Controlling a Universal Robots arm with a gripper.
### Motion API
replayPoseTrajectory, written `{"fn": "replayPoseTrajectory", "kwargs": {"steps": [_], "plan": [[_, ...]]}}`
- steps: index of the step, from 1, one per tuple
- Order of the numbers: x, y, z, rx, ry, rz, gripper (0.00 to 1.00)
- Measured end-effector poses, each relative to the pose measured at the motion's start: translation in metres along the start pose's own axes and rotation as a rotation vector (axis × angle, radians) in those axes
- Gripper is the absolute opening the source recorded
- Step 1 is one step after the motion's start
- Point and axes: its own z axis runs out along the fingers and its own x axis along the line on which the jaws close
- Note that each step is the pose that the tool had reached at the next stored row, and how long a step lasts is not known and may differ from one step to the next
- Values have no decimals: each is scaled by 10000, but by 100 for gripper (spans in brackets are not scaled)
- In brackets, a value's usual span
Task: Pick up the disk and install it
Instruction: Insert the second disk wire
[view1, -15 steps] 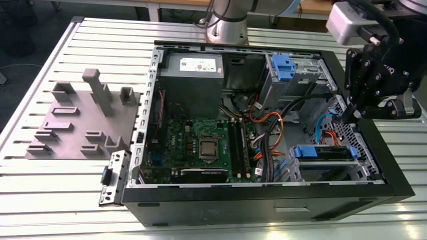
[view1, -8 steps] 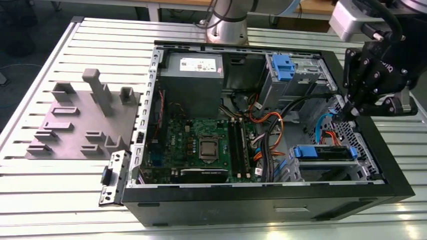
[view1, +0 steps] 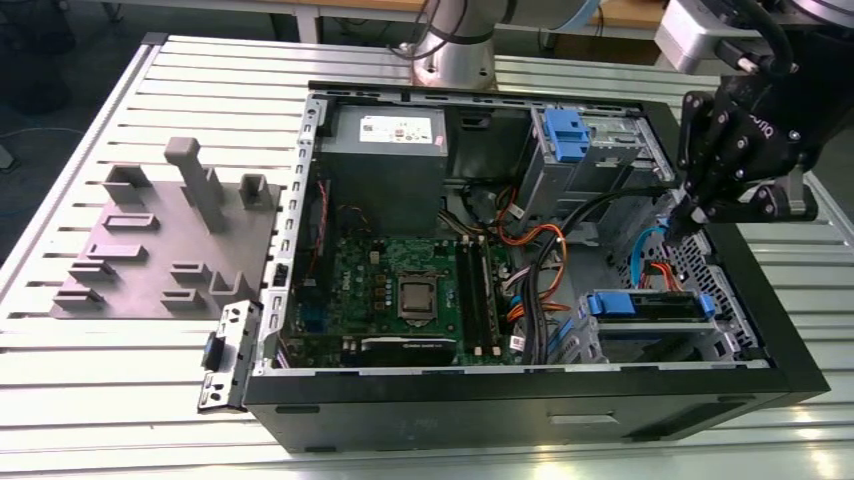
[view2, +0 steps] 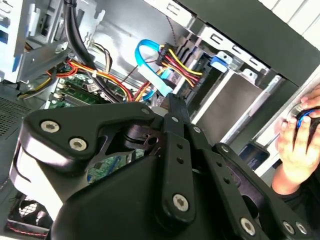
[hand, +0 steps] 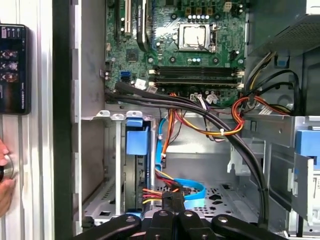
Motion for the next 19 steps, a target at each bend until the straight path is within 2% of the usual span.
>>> {"fn": "replayPoseTrajectory", "kwargs": {"steps": [7, 8, 9, 11, 12, 19], "plan": [[-71, -14, 17, -171, 5, 125, 11], [-71, -17, 19, -173, 10, 127, 11], [-71, -17, 21, -174, 14, 128, 17], [-71, -18, 28, -174, 25, 128, 17], [-72, -19, 36, -175, 24, 127, 24], [-80, -19, 123, -194, 43, 132, 24]]}}
